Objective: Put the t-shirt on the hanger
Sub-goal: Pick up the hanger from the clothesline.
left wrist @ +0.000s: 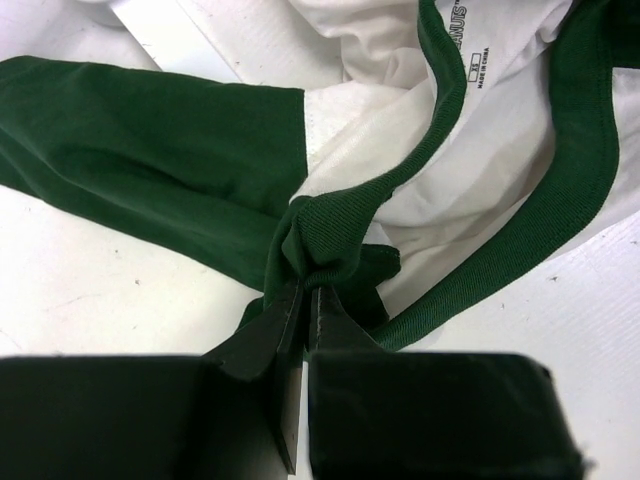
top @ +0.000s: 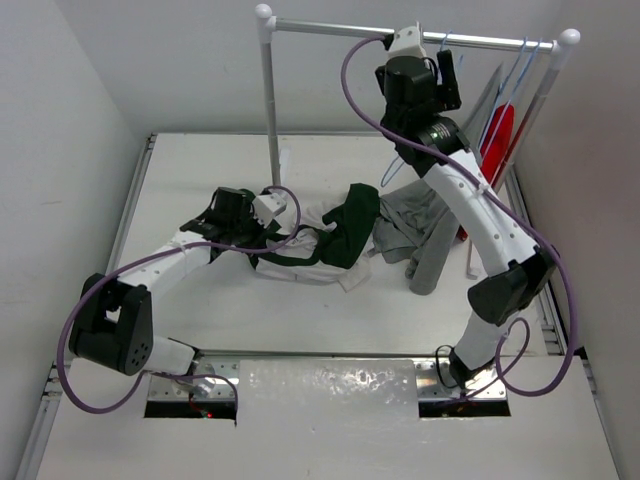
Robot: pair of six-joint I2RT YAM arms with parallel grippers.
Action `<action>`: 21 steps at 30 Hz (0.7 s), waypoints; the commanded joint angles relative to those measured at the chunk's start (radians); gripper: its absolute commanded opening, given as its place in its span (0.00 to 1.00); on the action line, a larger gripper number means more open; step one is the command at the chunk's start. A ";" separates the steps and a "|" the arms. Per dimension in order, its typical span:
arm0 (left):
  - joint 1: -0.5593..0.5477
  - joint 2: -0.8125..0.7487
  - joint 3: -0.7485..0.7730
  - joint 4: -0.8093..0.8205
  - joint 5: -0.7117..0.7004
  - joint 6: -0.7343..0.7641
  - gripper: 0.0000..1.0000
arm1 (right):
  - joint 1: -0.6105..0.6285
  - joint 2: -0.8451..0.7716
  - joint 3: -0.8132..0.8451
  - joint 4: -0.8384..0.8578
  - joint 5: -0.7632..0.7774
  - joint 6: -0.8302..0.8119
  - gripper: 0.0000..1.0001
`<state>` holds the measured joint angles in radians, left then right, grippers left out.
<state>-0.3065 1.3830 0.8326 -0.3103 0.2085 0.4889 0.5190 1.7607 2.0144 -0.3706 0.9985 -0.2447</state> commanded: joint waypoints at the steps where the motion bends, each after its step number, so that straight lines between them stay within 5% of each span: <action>1: 0.004 -0.030 0.013 0.020 0.020 0.005 0.00 | -0.030 -0.053 -0.037 -0.028 -0.041 0.088 0.84; 4: 0.004 -0.029 0.016 0.020 0.019 0.004 0.00 | -0.039 -0.086 -0.109 -0.042 -0.072 0.136 0.75; 11: 0.004 -0.033 0.014 0.017 0.011 0.004 0.00 | -0.073 -0.187 -0.241 -0.035 -0.207 0.237 0.23; 15: 0.004 -0.033 0.014 0.017 0.009 0.002 0.00 | -0.073 -0.236 -0.255 -0.028 -0.233 0.237 0.03; 21: 0.004 -0.033 0.014 0.019 0.011 0.000 0.00 | -0.074 -0.265 -0.253 -0.025 -0.313 0.205 0.00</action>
<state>-0.3065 1.3827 0.8326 -0.3119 0.2108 0.4885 0.4473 1.5246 1.7565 -0.4423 0.7509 -0.0303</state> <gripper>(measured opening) 0.007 0.370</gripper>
